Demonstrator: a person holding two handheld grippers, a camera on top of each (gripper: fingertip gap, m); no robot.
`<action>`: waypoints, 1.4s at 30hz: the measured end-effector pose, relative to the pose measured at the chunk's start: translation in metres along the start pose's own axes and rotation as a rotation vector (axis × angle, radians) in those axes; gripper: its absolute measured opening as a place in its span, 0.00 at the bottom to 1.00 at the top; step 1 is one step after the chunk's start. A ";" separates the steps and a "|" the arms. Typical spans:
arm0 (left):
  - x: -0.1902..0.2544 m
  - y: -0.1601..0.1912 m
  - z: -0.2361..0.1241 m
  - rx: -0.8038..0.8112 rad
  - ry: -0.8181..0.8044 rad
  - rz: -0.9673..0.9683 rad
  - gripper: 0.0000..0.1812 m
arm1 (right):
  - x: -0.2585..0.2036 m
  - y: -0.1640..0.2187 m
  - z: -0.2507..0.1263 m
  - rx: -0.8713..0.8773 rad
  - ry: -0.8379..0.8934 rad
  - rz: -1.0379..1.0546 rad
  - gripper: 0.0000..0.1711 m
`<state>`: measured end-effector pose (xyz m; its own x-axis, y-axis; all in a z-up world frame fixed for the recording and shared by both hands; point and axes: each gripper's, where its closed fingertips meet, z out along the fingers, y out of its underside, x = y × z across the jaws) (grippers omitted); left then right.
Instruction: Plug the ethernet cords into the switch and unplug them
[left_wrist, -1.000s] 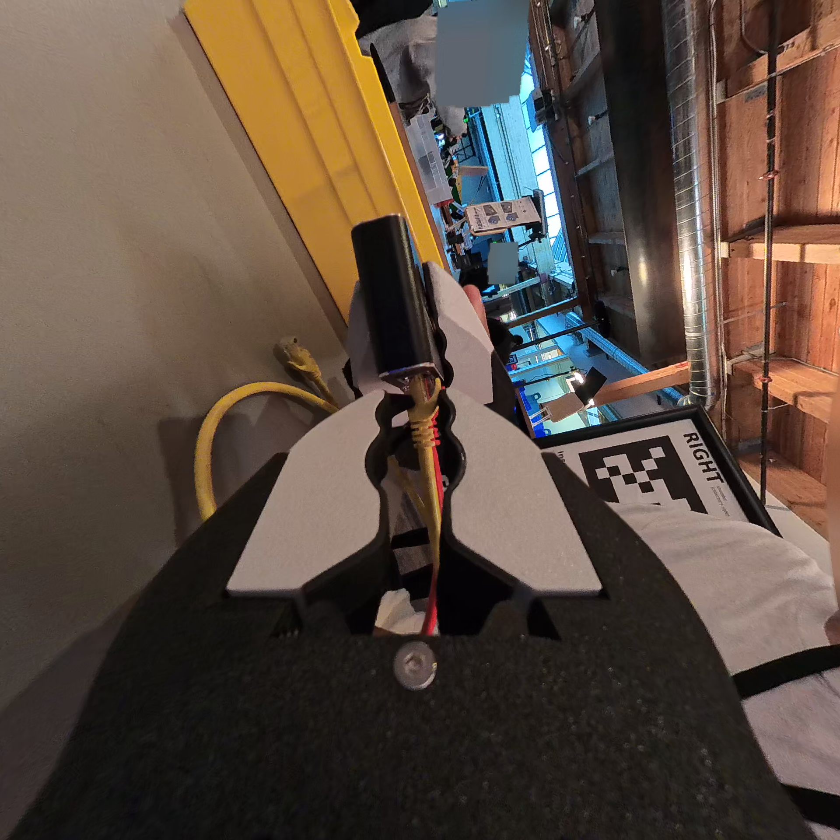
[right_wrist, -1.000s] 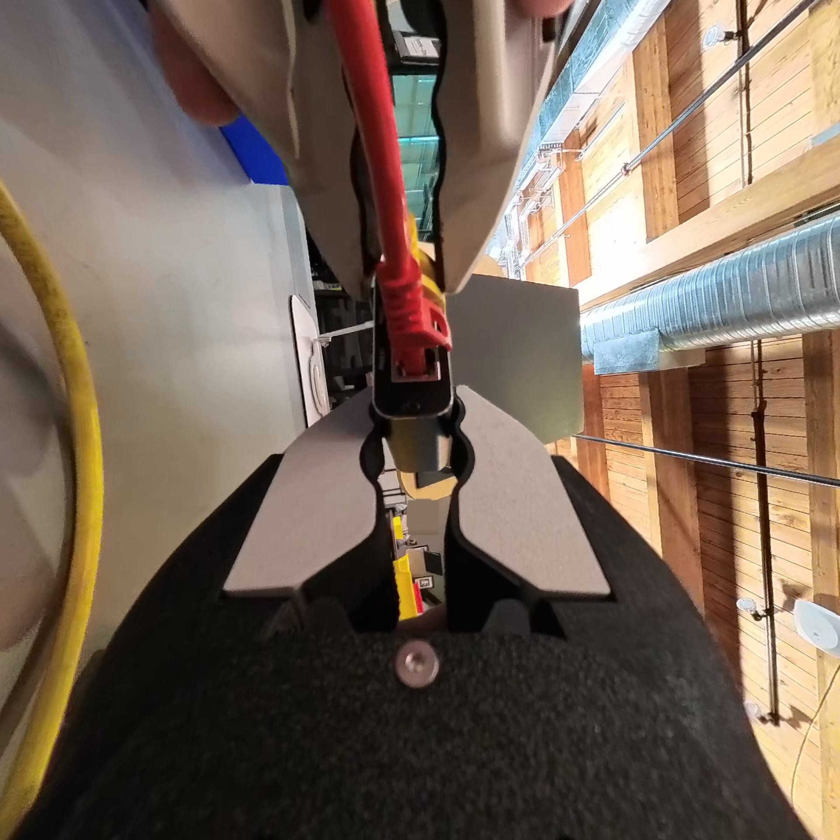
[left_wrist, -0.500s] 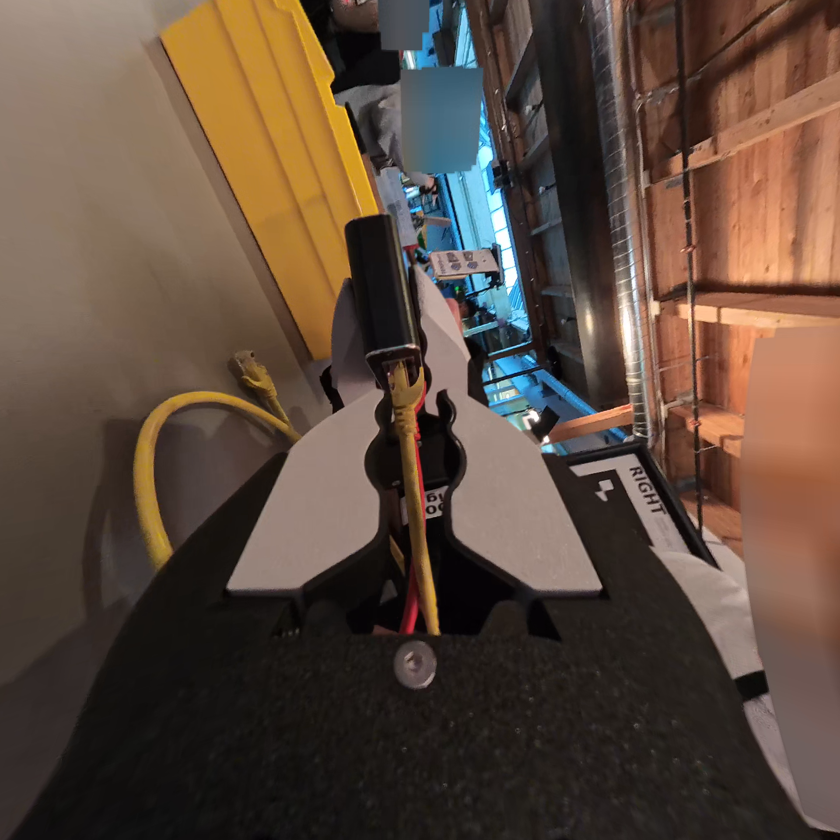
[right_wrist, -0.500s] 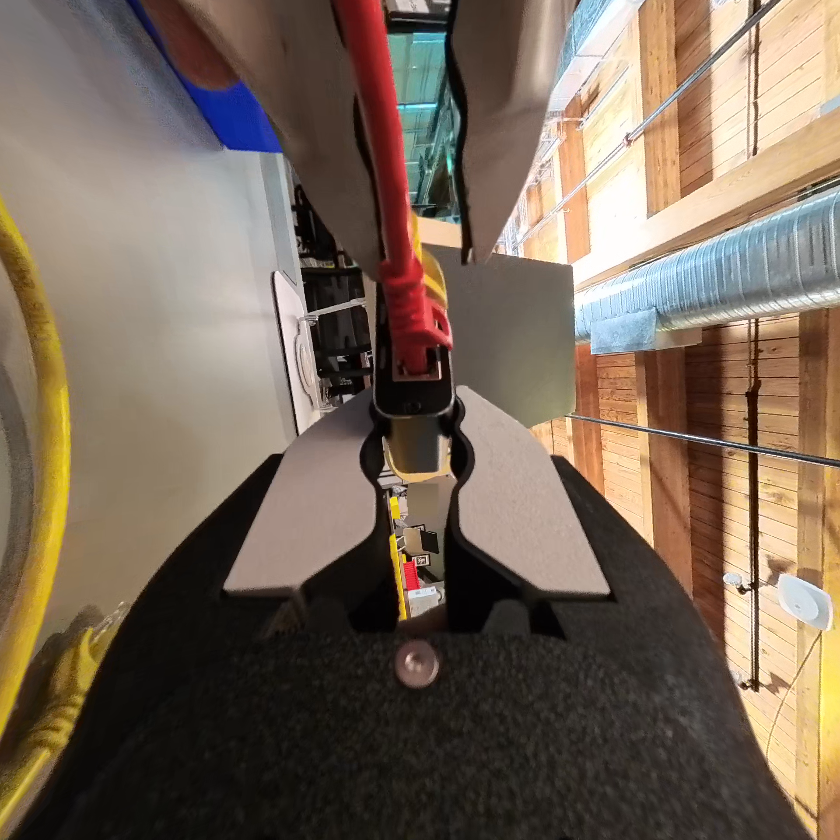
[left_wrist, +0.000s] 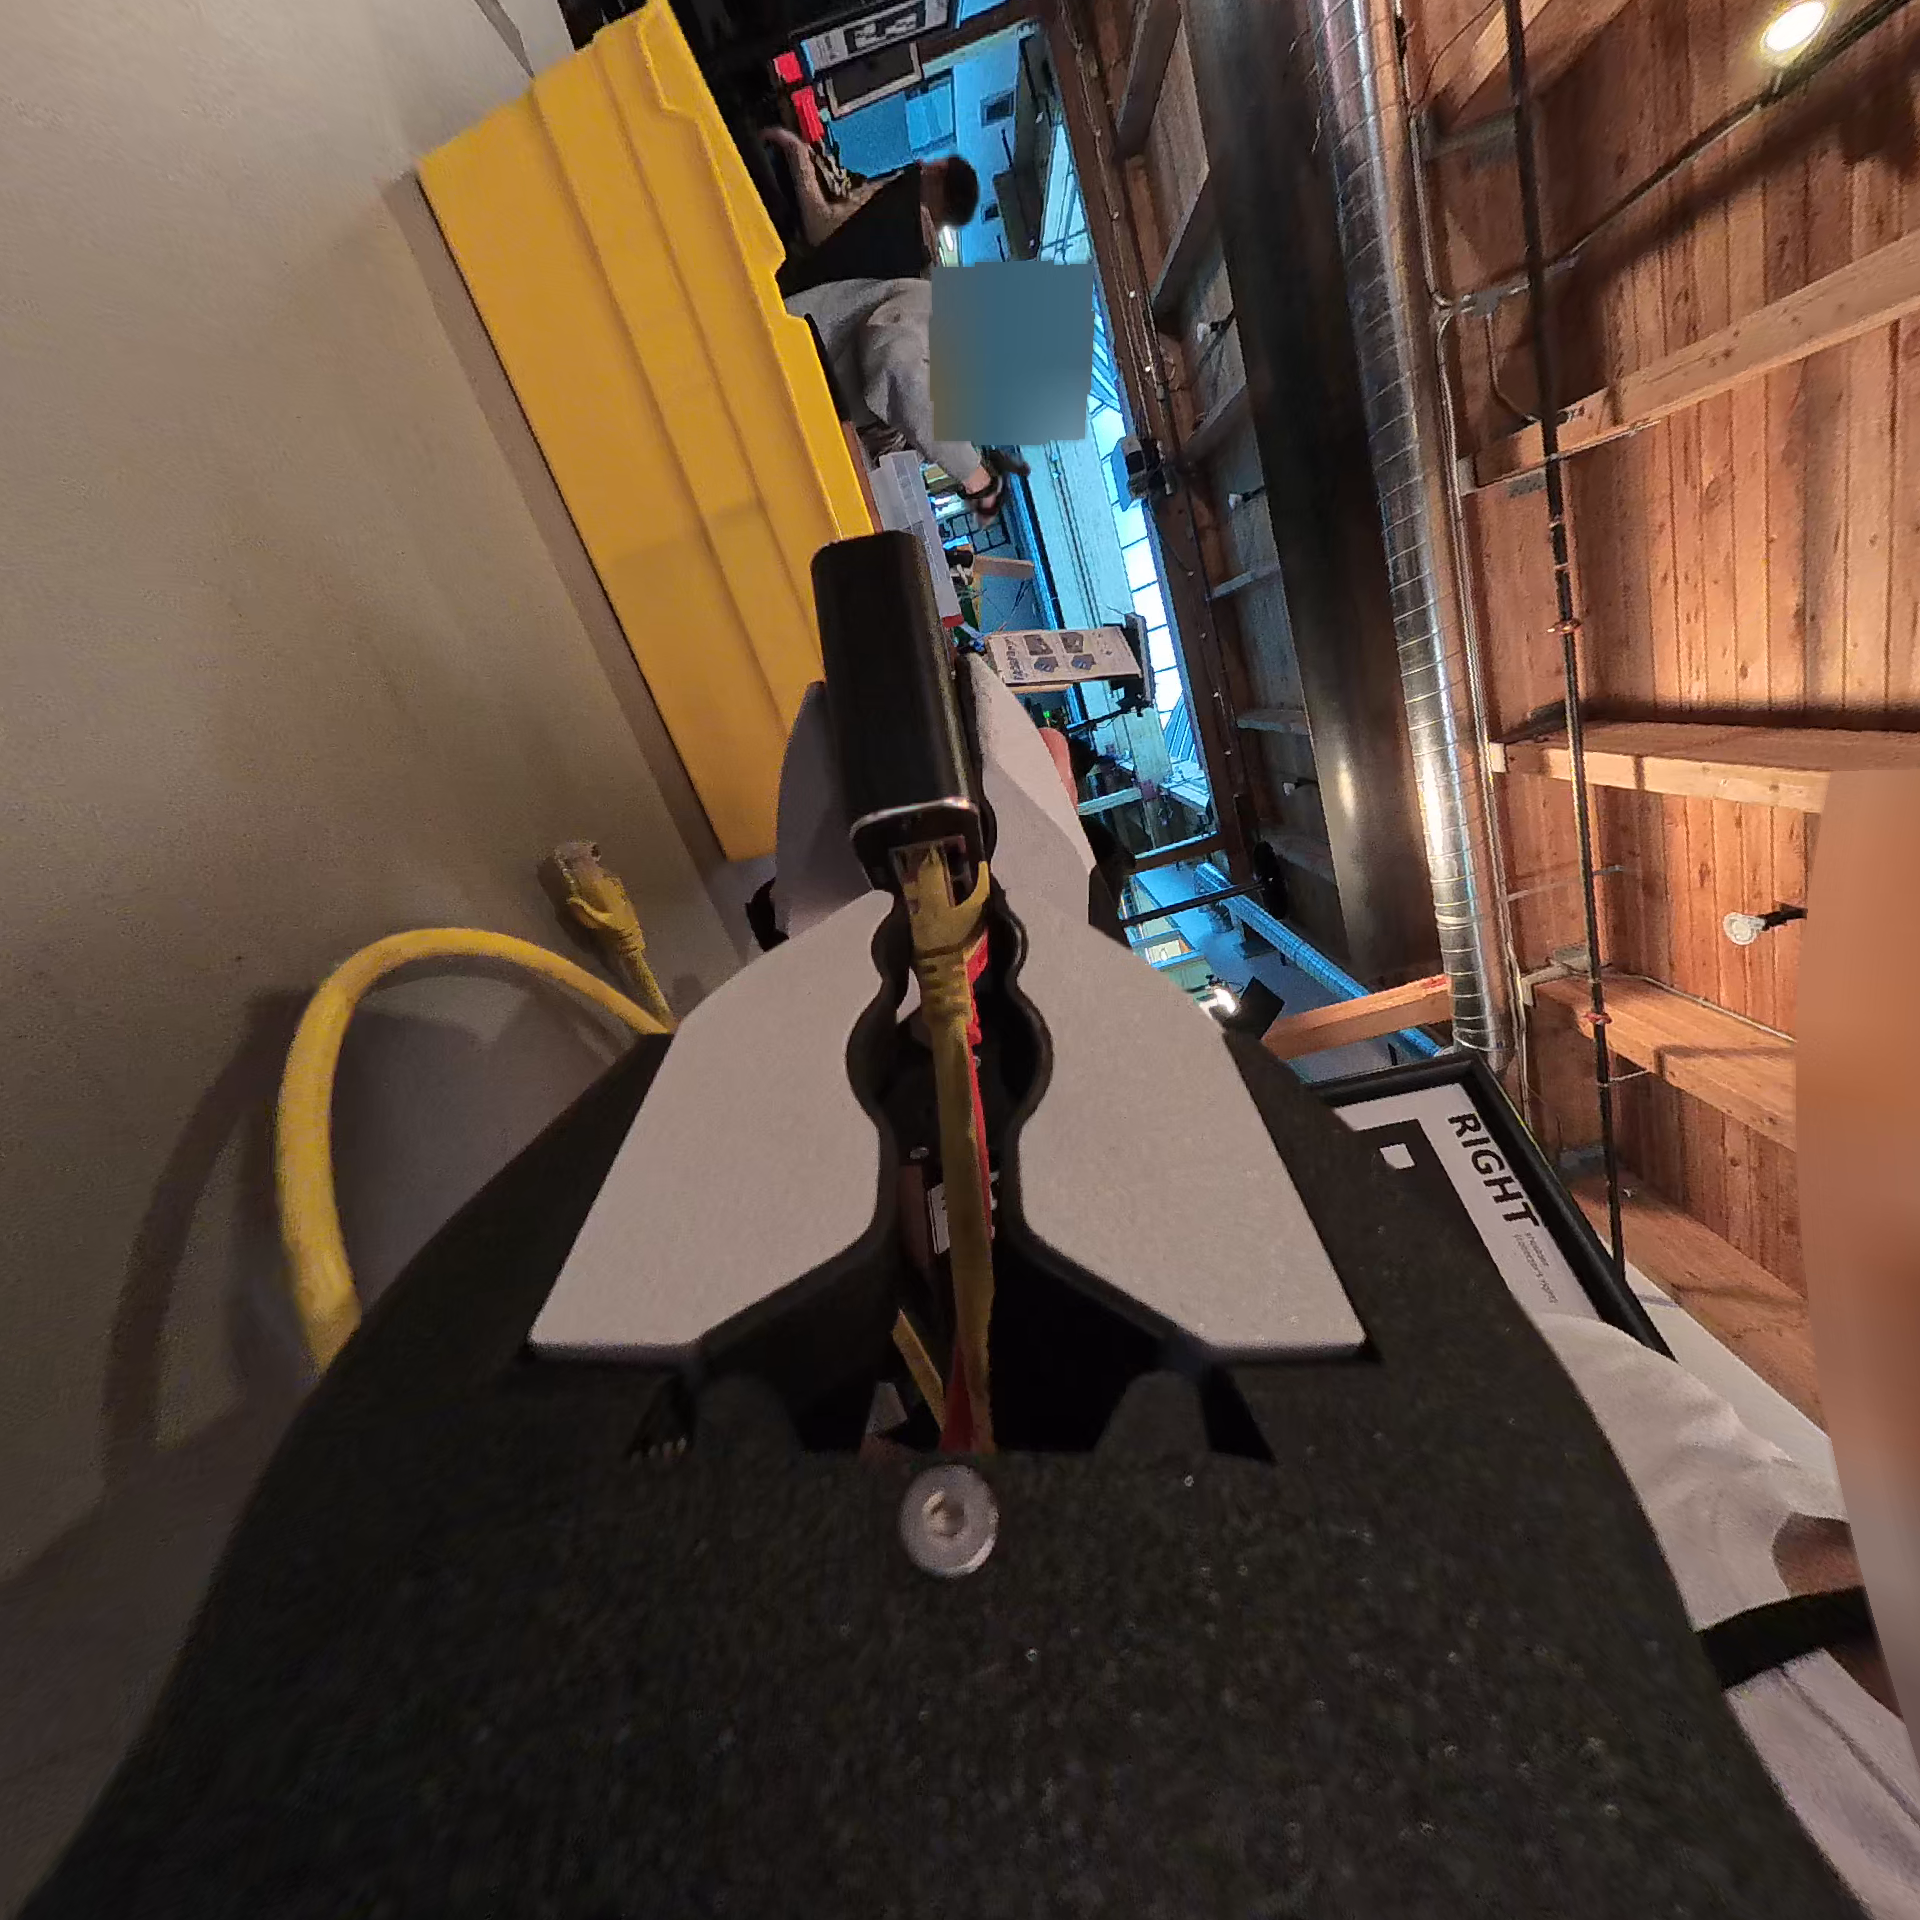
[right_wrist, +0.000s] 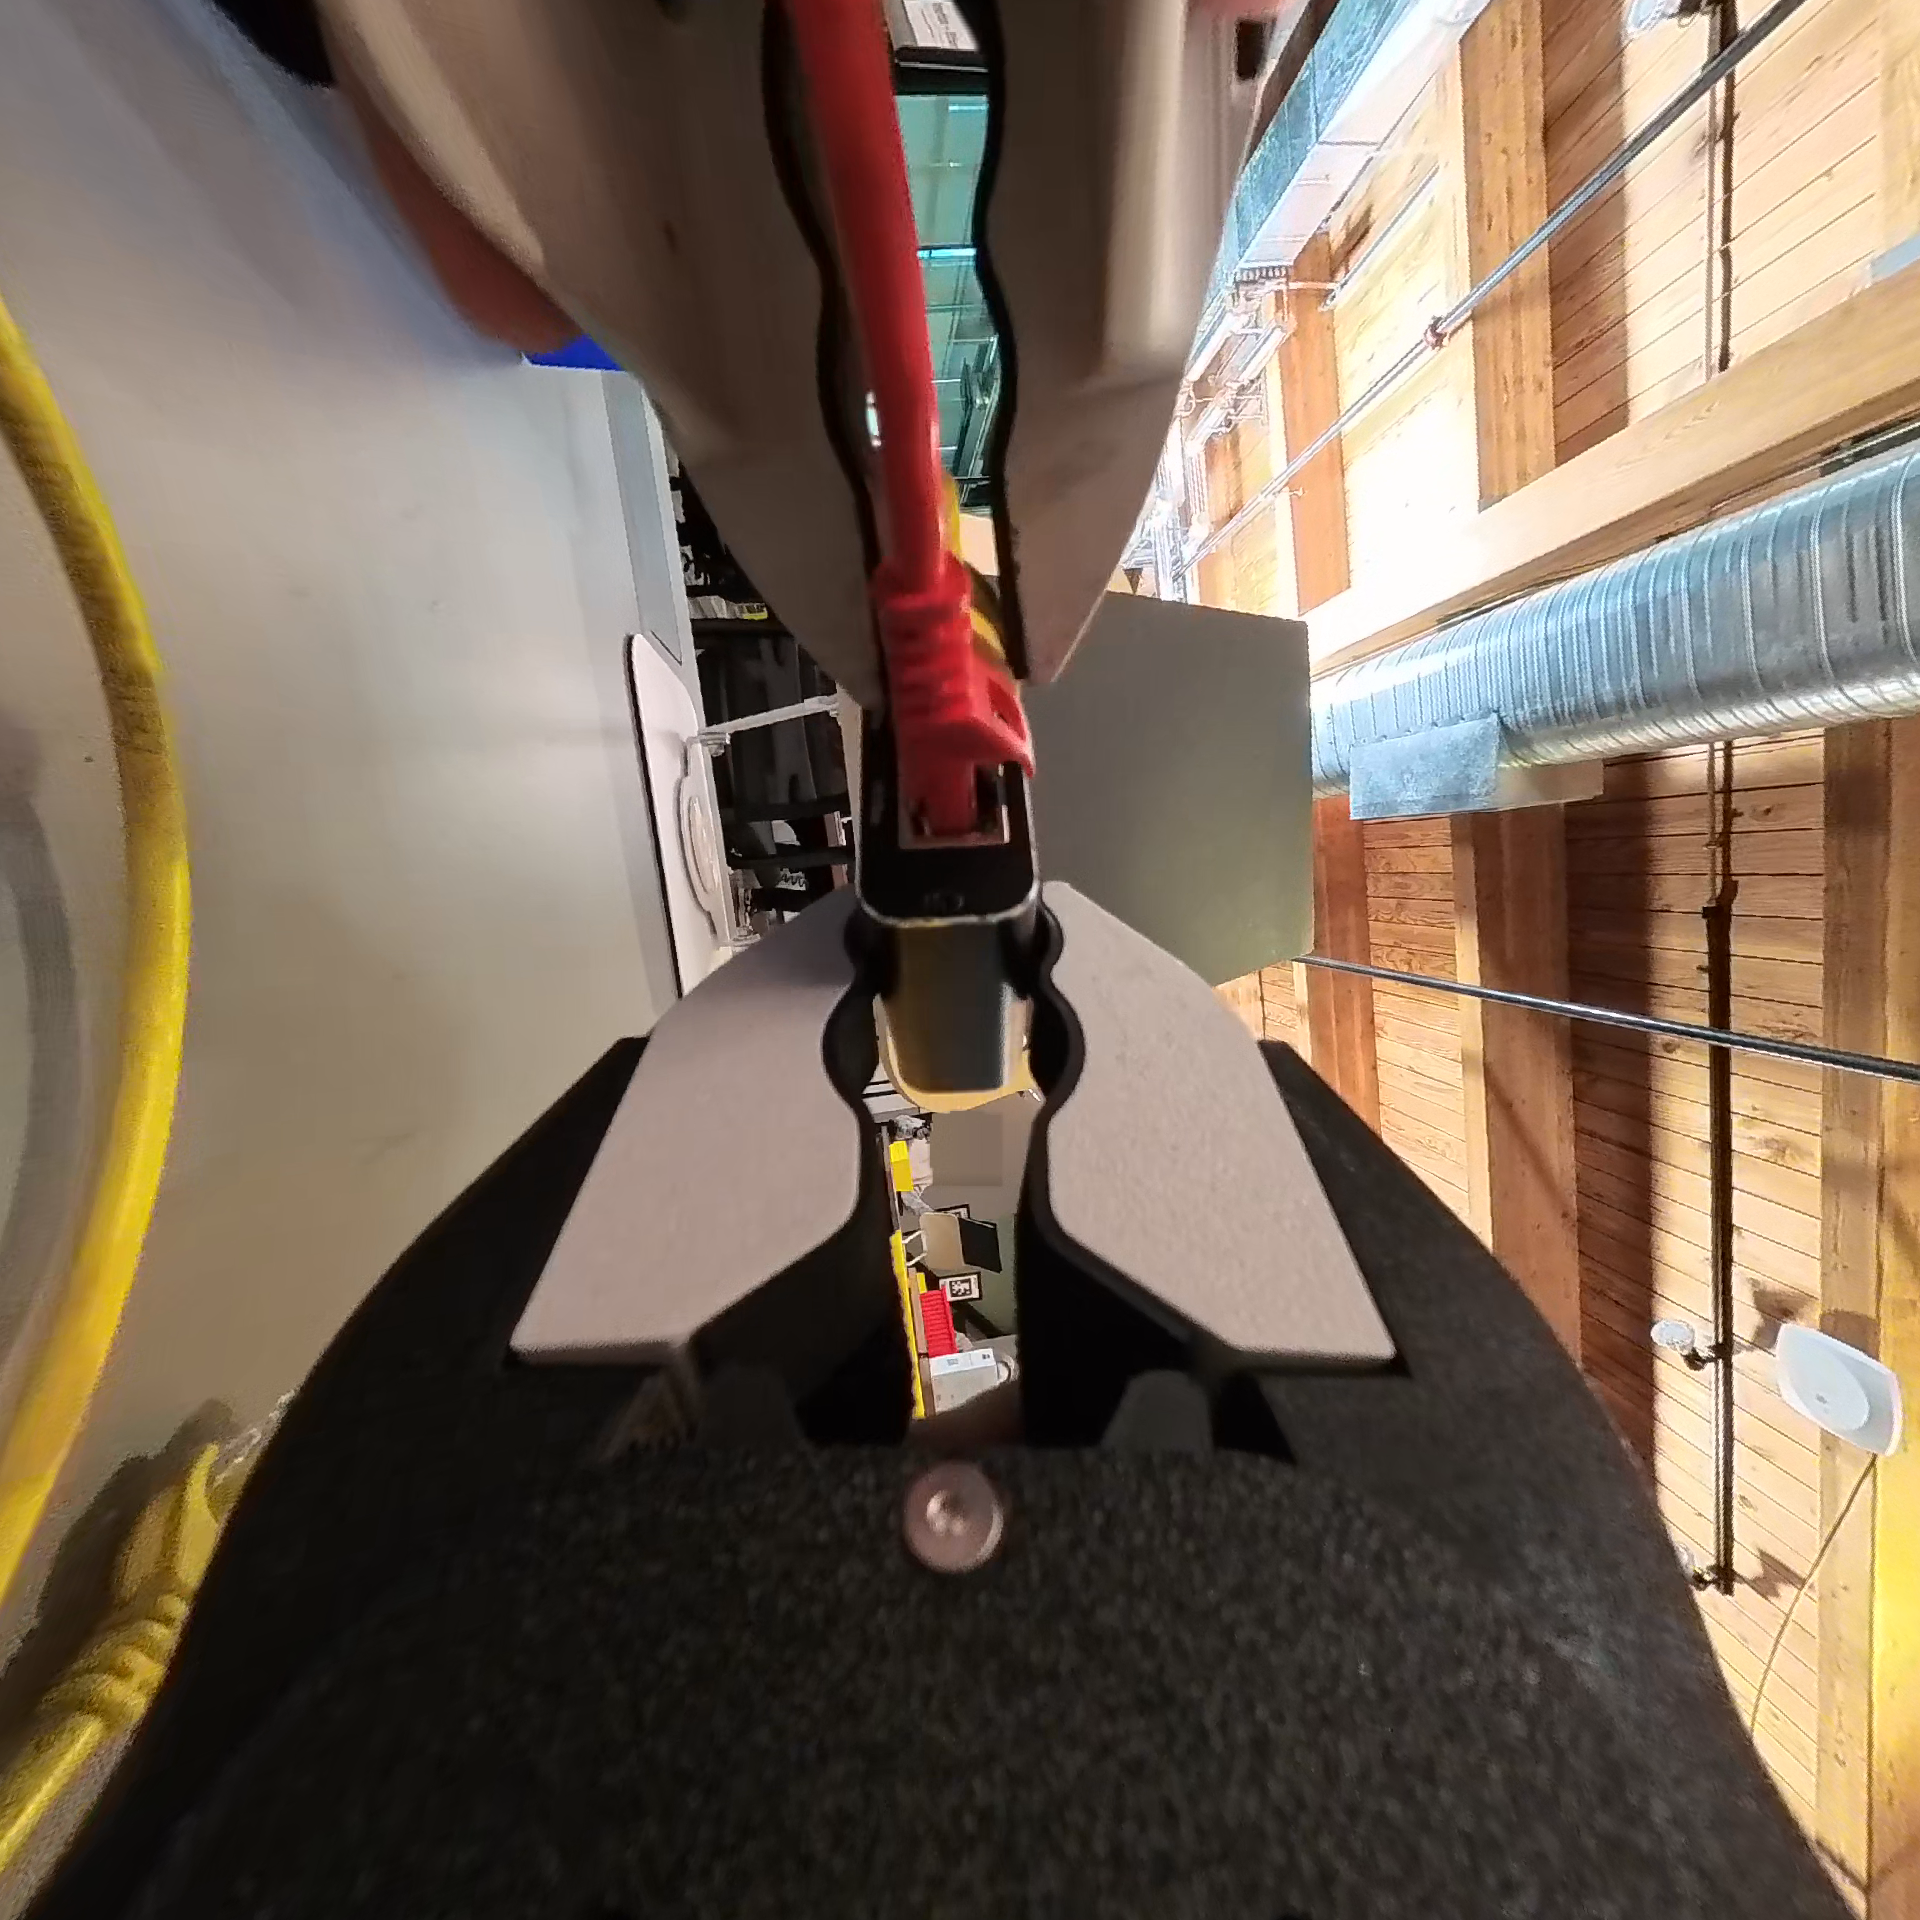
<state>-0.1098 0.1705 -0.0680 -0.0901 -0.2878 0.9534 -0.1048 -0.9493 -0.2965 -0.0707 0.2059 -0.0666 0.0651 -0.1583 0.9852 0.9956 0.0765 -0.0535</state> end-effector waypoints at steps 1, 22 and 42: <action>0.000 0.000 0.000 0.005 -0.001 0.002 0.07 | 0.000 0.000 0.000 -0.001 -0.003 0.002 0.14; -0.014 0.002 -0.002 -0.085 -0.167 0.227 0.07 | -0.009 -0.003 -0.002 -0.011 -0.021 -0.010 0.14; -0.008 0.011 -0.017 -0.134 -0.165 0.207 0.07 | -0.010 -0.018 0.000 0.045 -0.014 0.015 0.15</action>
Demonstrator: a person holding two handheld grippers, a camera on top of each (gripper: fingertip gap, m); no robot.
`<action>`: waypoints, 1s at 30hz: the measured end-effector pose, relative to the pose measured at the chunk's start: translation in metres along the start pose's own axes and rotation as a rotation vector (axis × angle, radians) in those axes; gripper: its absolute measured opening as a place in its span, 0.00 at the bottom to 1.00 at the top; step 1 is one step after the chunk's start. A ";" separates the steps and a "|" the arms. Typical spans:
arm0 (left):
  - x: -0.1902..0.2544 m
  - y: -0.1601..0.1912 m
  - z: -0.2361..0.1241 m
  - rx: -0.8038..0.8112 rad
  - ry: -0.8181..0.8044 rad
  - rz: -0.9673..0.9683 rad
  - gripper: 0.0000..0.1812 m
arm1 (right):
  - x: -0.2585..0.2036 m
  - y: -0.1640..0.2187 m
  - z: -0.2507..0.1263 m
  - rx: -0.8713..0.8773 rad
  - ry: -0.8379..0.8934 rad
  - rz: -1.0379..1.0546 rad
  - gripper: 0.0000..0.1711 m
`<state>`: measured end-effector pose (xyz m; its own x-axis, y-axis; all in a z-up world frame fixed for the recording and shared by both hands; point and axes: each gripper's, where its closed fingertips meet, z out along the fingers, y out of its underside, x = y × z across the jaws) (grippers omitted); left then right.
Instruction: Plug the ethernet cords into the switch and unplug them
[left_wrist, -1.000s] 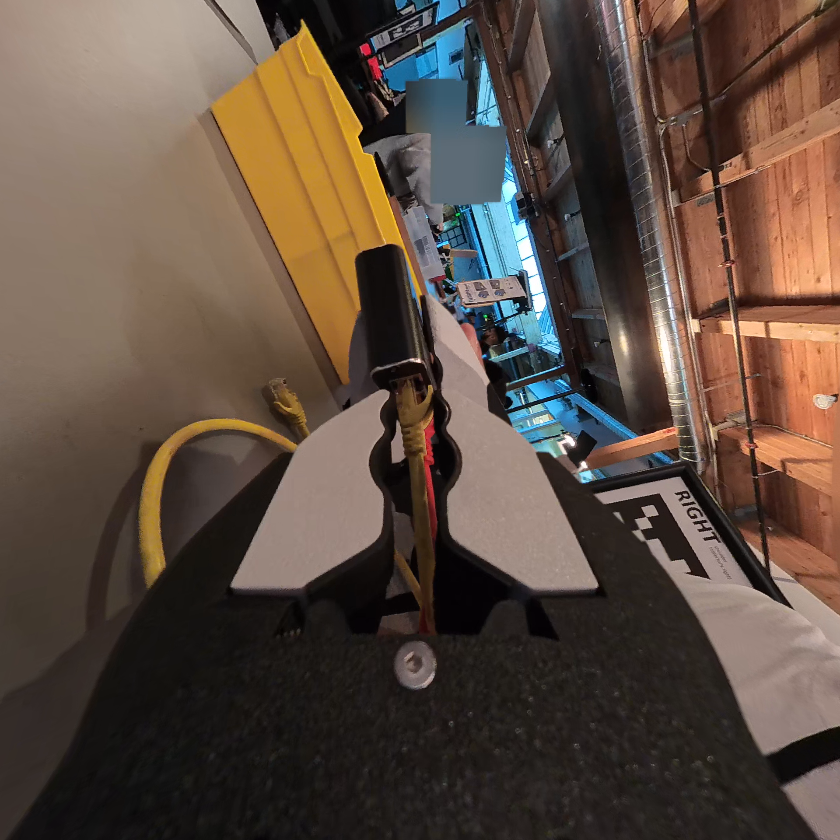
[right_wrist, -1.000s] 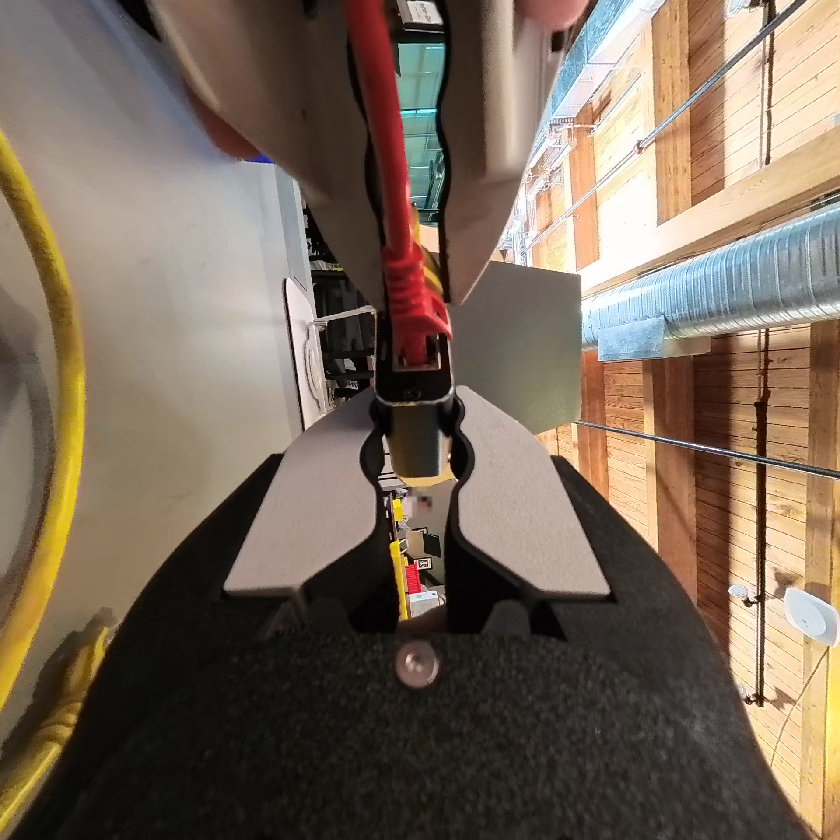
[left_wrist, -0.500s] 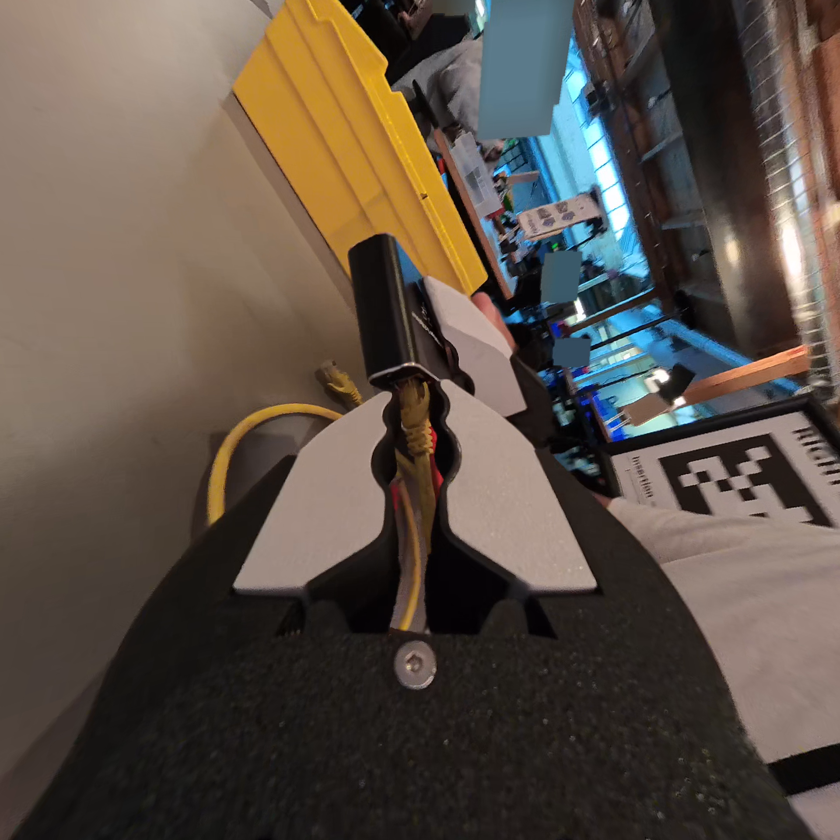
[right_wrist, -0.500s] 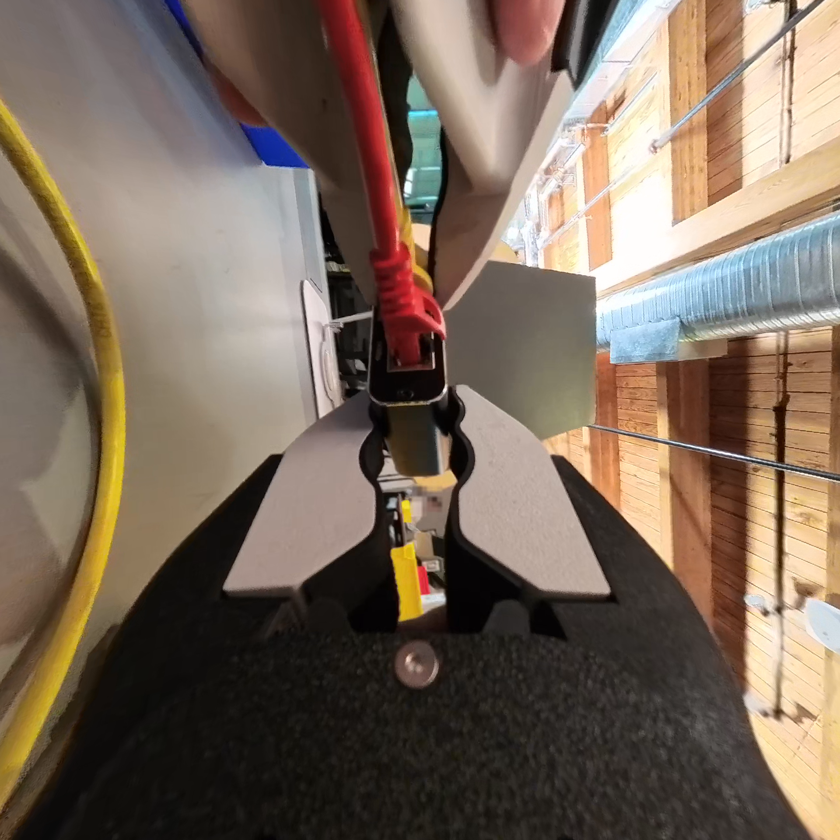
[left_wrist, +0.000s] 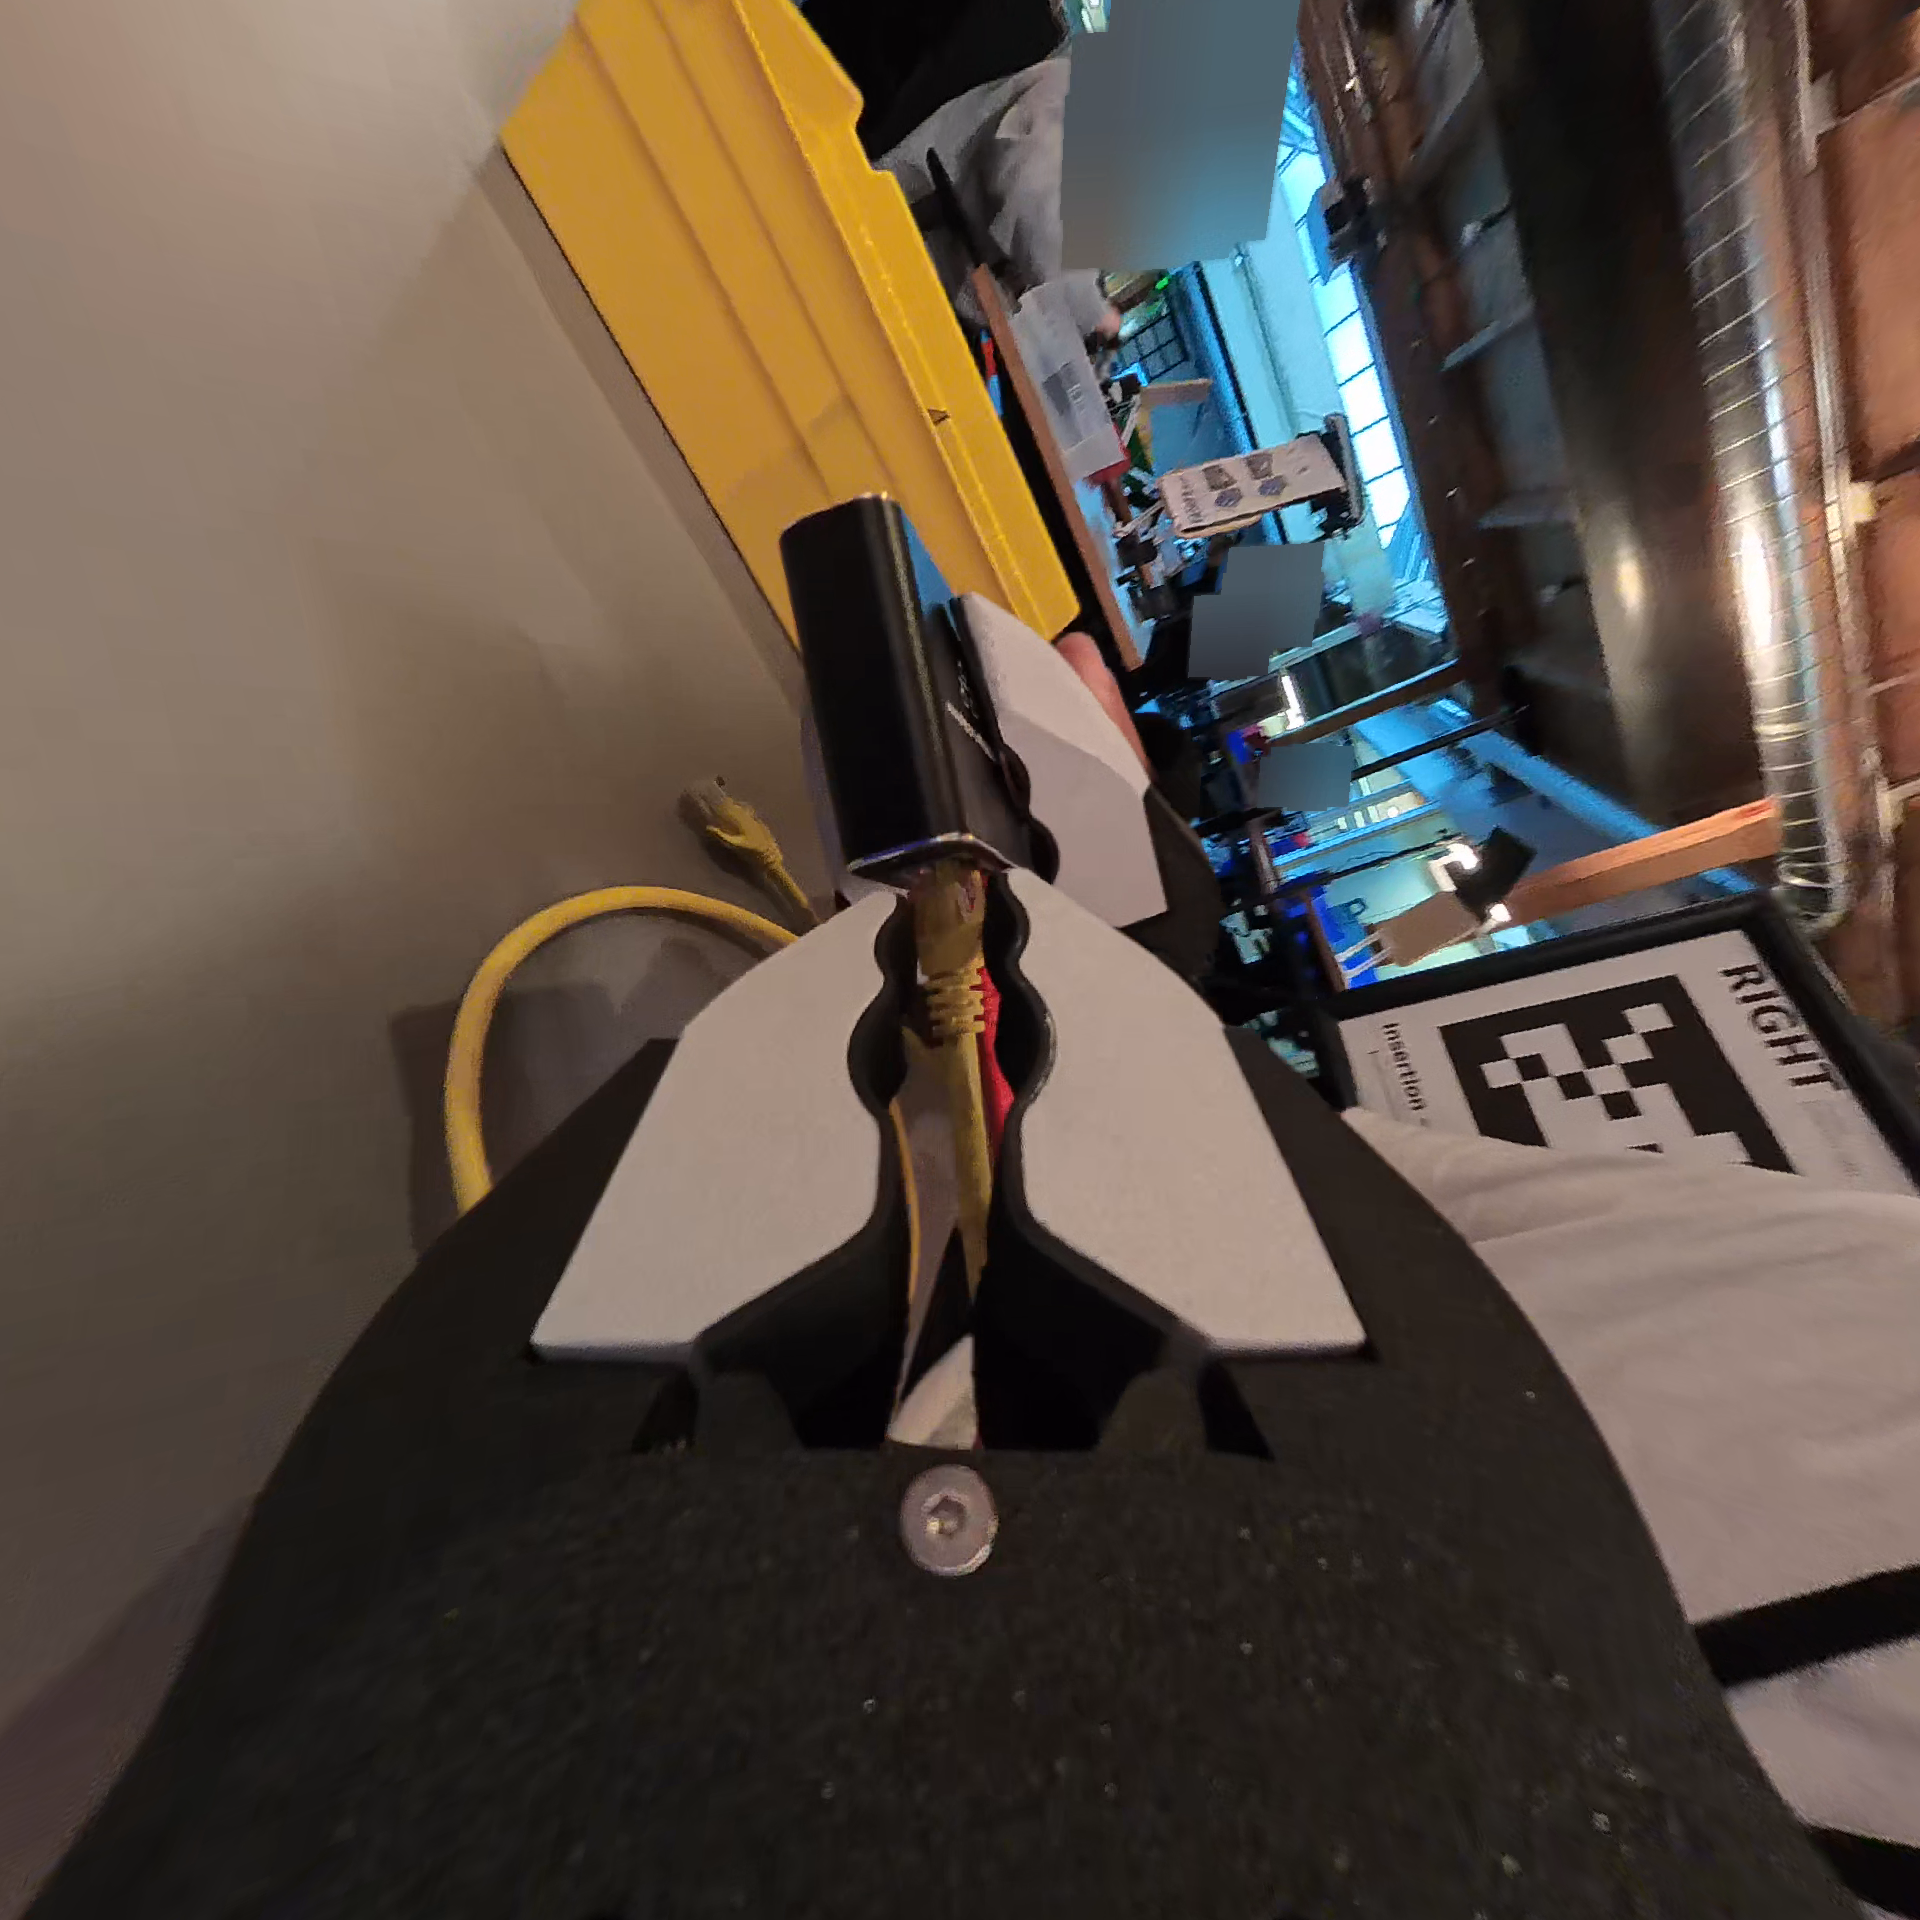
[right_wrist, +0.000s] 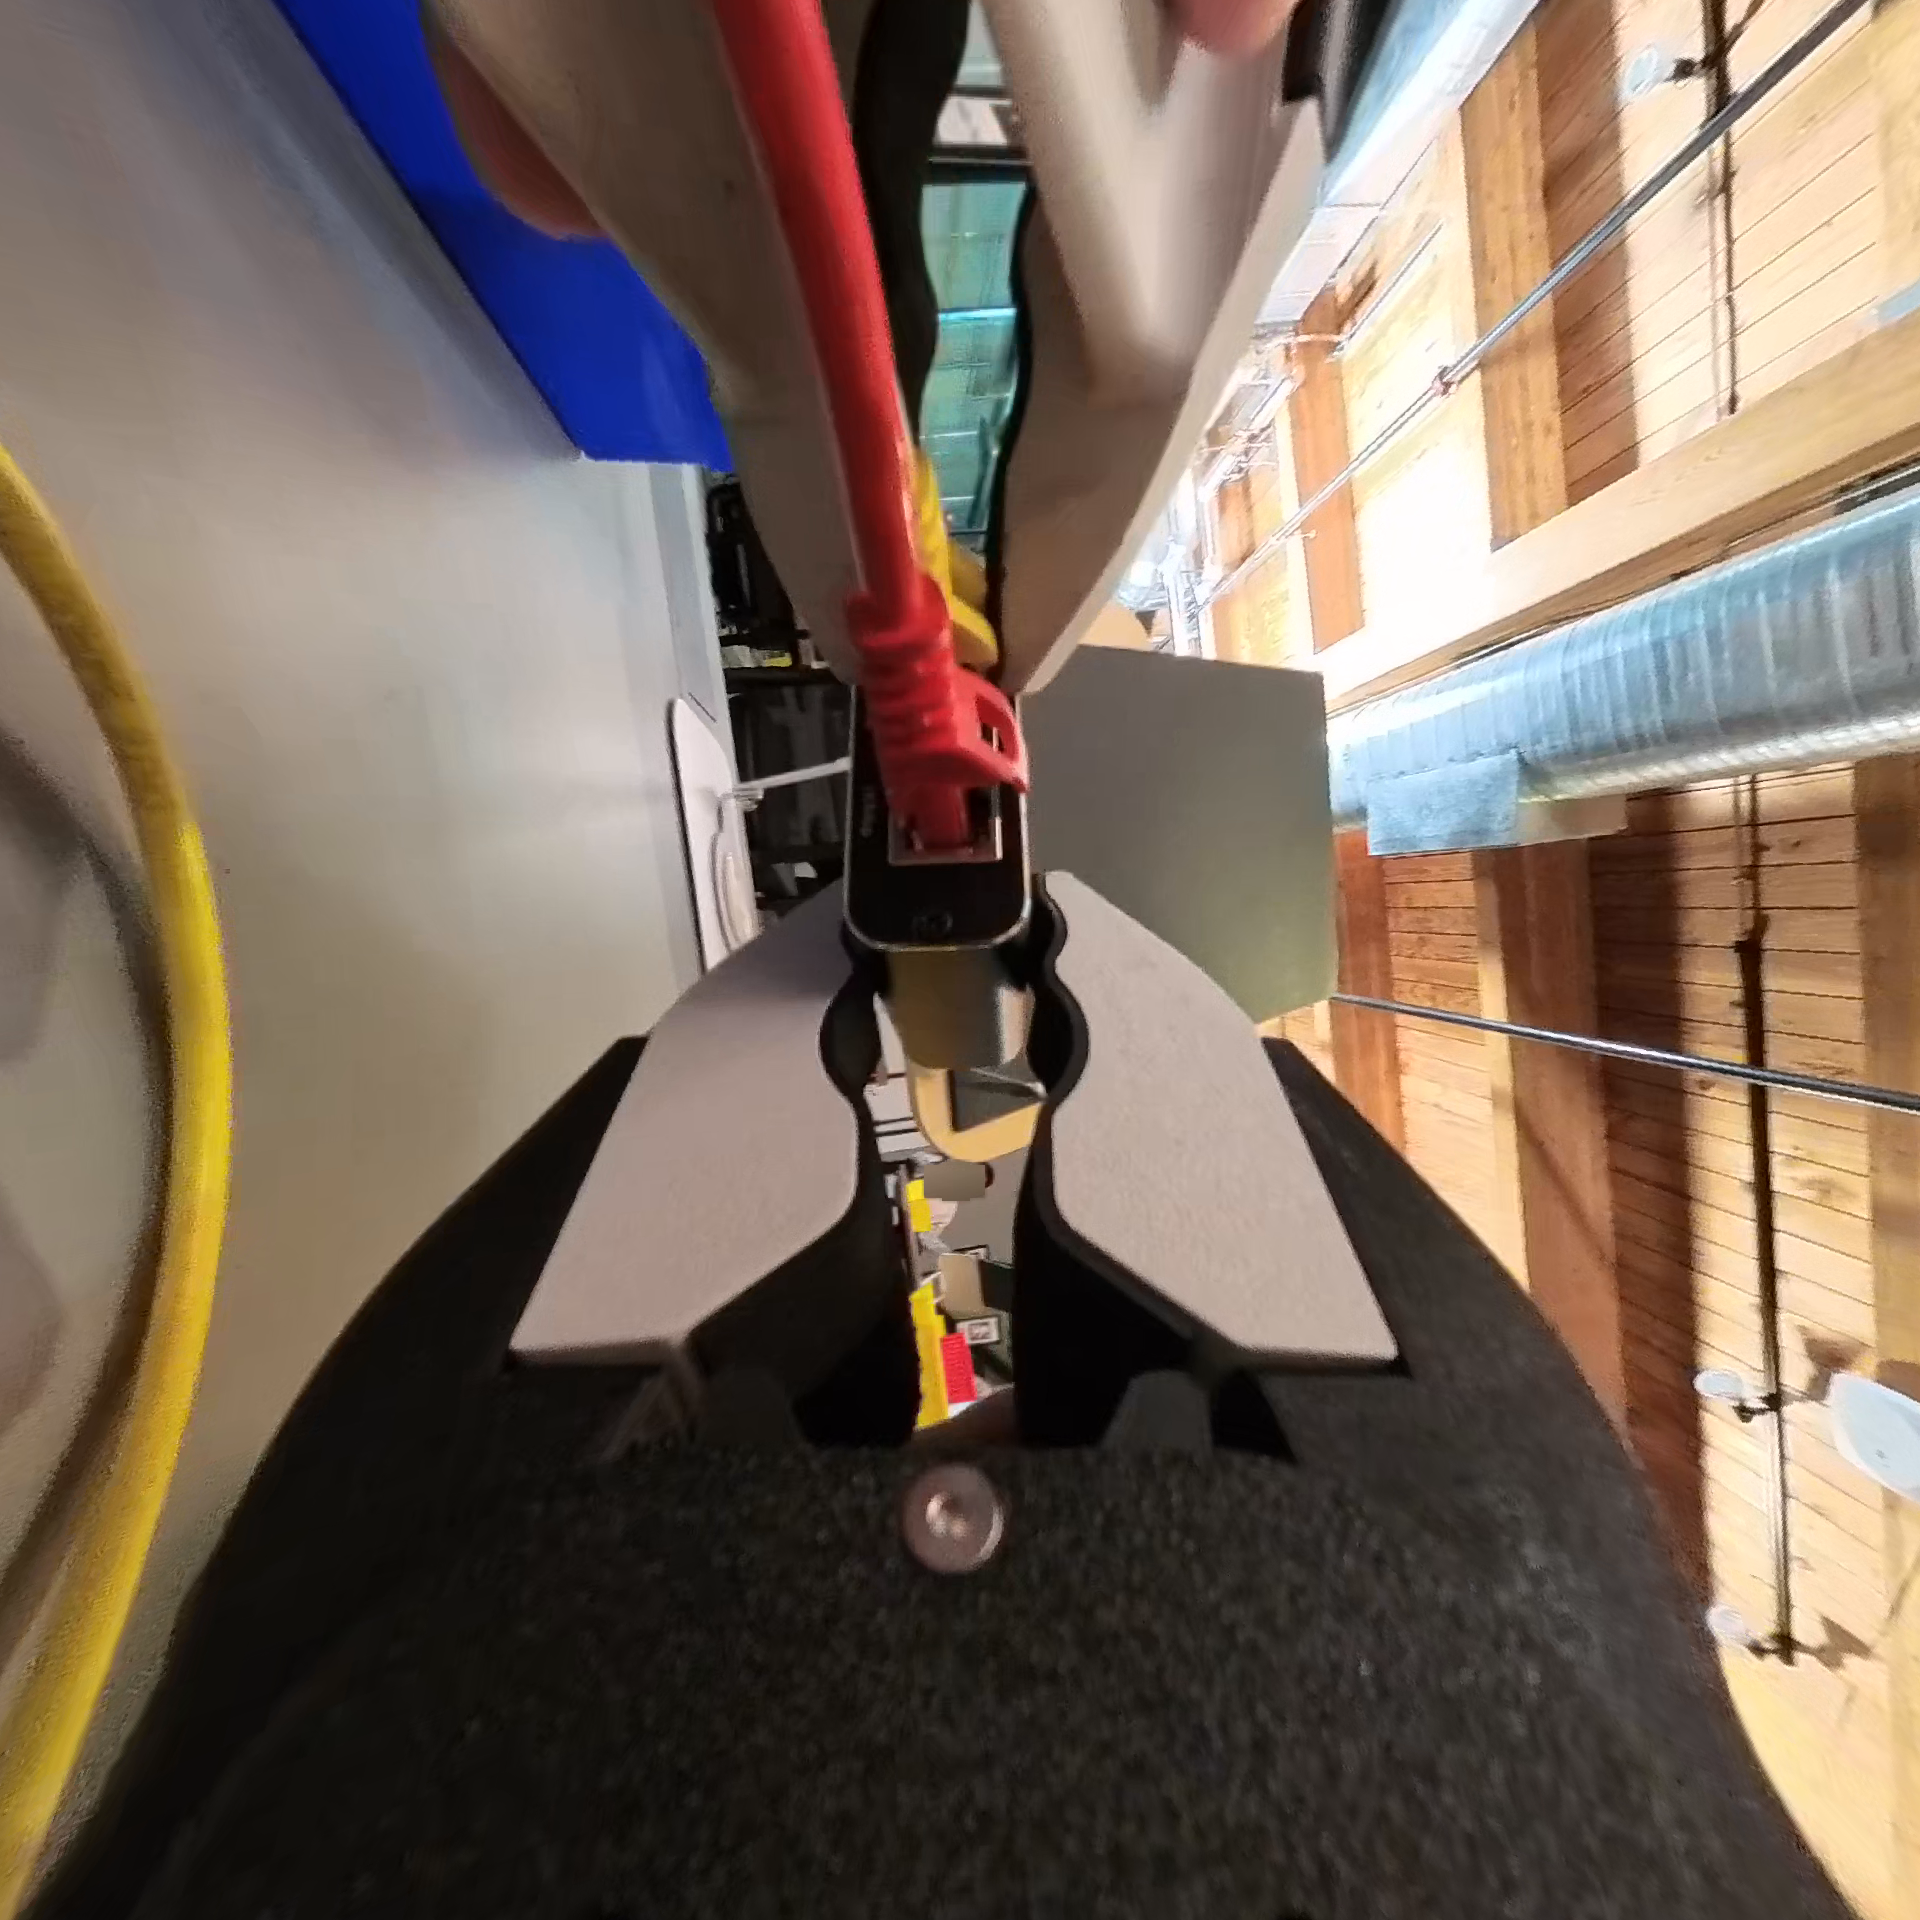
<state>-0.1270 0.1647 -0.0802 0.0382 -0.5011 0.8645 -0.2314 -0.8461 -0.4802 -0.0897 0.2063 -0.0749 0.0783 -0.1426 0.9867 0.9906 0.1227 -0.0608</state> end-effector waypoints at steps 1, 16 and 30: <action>0.002 0.000 -0.001 0.009 0.018 -0.023 0.07 | 0.003 -0.001 0.000 0.009 0.020 -0.013 0.15; 0.008 -0.003 -0.003 0.044 0.026 0.053 0.07 | 0.007 -0.004 0.000 -0.007 -0.013 0.020 0.14; -0.002 0.007 -0.013 -0.003 -0.237 0.485 0.09 | 0.002 0.003 0.004 -0.071 -0.022 -0.018 0.14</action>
